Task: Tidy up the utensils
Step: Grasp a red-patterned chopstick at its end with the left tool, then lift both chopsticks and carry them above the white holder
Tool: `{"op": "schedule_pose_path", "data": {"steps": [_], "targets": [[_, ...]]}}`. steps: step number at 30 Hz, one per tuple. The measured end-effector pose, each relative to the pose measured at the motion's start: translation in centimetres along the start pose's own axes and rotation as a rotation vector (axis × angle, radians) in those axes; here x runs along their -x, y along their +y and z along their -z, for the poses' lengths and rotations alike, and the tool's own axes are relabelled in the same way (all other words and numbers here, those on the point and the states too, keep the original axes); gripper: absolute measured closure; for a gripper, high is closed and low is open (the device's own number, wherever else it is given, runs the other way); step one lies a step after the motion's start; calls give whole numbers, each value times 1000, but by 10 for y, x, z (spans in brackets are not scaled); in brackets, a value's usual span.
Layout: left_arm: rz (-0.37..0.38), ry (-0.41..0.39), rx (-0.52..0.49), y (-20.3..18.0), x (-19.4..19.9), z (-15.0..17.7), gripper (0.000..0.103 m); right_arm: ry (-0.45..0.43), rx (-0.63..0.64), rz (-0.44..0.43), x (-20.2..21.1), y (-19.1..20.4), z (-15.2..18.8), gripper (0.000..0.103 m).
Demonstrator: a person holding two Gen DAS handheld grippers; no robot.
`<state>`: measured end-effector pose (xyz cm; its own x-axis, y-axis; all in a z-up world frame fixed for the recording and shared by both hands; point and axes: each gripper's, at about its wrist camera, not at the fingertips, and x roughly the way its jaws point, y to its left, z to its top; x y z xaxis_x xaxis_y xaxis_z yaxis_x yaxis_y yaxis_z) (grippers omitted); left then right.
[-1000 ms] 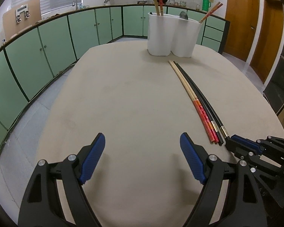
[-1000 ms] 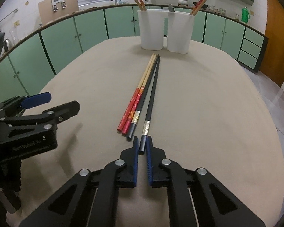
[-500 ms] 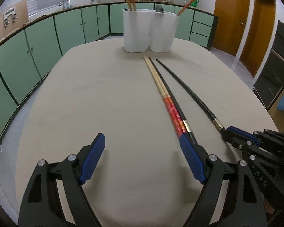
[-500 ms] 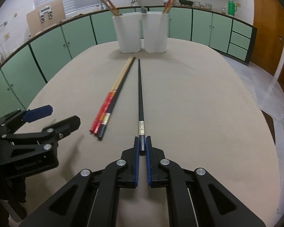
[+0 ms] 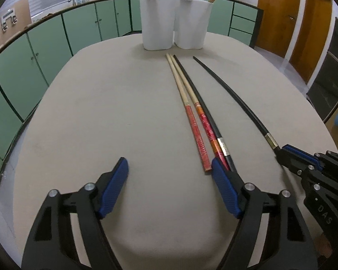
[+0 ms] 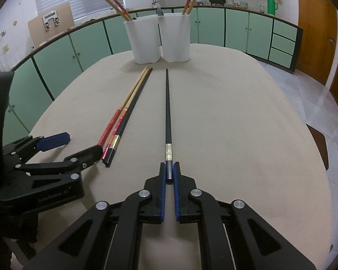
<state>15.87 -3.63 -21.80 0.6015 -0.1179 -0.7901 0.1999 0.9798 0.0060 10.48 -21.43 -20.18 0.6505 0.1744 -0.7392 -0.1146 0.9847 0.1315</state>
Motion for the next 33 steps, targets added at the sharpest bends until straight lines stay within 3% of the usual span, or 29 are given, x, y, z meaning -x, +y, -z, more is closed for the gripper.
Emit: {"op": "schedule_pose_path", "data": {"steps": [7,10,17,25,33], "targets": [[-5,-3,9,1,3,1,38,7,9,-7,0,1,1,96],[10,-8,-2,-4,2,-1,50,11,6,-13,-2,1,1,96],[49,-15,-30,-16,0,-3,97,14,-14,-33,-2,-3,1,97],[51,-34,-22,-13,7,-6,97,-6,-18,-37,6,-7,-4,97],[36,-118,-12,-5,40,-24,98,-82,-4,-36,32,-12,-22,97]]}}
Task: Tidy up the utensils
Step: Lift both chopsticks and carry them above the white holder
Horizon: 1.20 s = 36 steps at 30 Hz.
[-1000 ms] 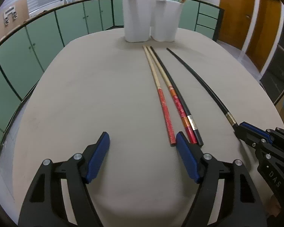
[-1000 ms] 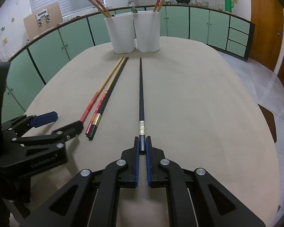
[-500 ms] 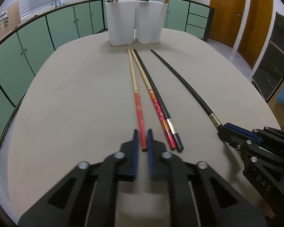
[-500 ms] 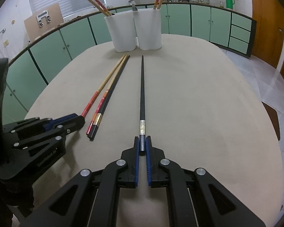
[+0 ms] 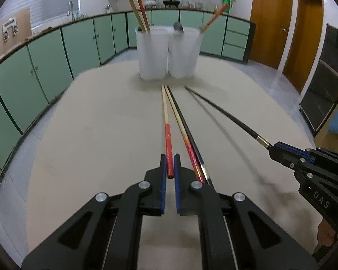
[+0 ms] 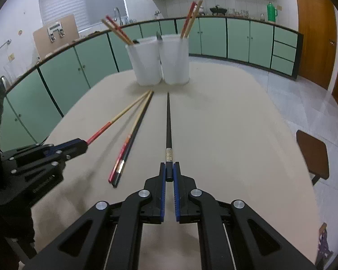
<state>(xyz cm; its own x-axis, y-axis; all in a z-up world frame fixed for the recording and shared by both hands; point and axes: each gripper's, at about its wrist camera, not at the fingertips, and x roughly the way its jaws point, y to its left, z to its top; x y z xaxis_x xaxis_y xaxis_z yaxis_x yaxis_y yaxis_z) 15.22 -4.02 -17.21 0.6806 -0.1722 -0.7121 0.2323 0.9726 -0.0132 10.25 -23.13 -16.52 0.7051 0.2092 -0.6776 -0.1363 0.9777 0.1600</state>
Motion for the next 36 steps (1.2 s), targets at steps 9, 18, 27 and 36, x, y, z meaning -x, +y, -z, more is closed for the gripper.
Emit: {"op": "schedule_pose_path", "data": {"steps": [9,18,27,36], "targets": [[-2,-139,-5,9,41,-41,98,-96,11,-21,27,-1,-39,97],[12,-263,-36,7,72,-86,98,-206,40,-68,58,-2,-101,97],[53,-344,-67,2,96,-127,98,-250,86,-114,79,5,-158,97],[108,-433,-75,-1,122,-166,98,-313,117,-160,104,3,-215,97]]}}
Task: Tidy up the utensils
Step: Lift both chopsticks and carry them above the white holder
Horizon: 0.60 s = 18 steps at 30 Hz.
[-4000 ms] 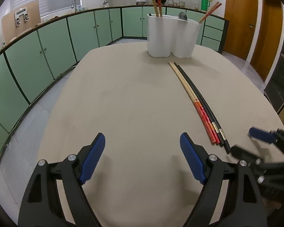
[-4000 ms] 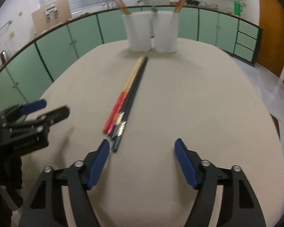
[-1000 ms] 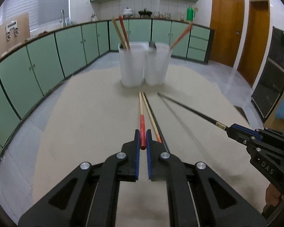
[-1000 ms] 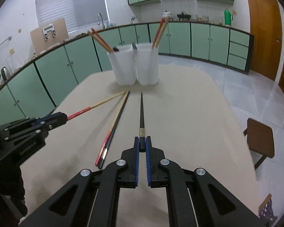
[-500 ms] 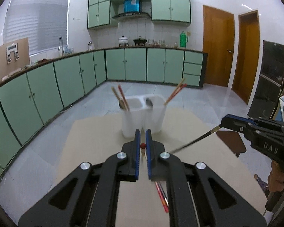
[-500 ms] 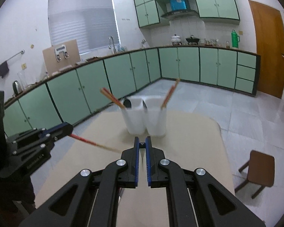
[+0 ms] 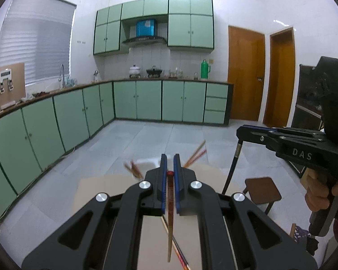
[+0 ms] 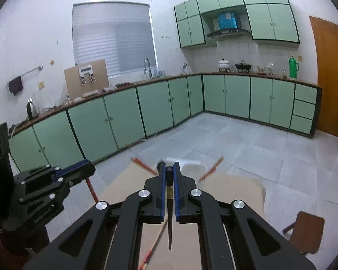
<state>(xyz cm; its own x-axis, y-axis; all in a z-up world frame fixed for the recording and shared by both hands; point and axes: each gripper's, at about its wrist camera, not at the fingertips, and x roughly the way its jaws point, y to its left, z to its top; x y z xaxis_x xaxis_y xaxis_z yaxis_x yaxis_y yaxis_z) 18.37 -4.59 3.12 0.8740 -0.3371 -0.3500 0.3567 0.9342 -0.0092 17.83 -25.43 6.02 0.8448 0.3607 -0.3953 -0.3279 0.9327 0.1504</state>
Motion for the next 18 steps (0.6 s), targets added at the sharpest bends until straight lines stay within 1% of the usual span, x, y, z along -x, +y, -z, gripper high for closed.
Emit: {"op": "schedule_pose_path", "data": {"steps": [4,7,15,18], "targets": [[-4,-62,-19,-4,-8,-30,98,-45,27,11,-3,-1,-30,97],[-8,-91,-28,-7,-18,-48,98,-70,34,24,-9,-4,-48,97],[-27,-164,-36,-5,-64,-94,98,-129,34,49,-38,-14,-91,97],[-34,-185,-40,-4,-82,-106,98,-137,25,62,-56,-21,-101,97]]}}
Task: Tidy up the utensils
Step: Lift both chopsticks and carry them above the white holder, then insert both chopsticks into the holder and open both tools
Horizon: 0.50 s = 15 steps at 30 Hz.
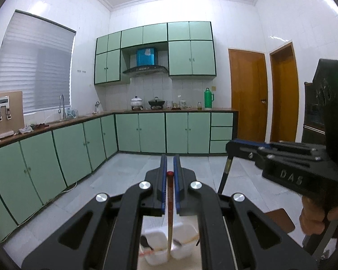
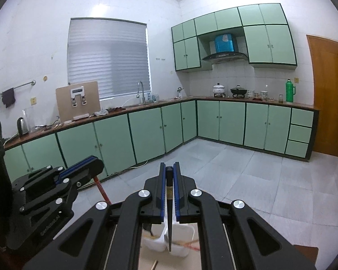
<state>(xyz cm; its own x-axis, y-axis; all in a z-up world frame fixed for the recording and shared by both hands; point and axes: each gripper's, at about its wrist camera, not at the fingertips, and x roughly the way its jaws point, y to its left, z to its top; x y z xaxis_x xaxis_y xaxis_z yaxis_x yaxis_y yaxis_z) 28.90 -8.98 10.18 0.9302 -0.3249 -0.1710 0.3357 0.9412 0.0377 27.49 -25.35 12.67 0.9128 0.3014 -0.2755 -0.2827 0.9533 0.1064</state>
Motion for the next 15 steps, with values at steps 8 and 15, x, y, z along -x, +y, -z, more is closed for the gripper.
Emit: {"op": "schedule_pose_path", "data": {"steps": [8,15], "targets": [[-39,15,19,10,-62,18,98,27,-20,59,-55,-17,16,97],[-43,103,57,25,-105,57,98,78,-34,73,-93,-22,46,97]]}}
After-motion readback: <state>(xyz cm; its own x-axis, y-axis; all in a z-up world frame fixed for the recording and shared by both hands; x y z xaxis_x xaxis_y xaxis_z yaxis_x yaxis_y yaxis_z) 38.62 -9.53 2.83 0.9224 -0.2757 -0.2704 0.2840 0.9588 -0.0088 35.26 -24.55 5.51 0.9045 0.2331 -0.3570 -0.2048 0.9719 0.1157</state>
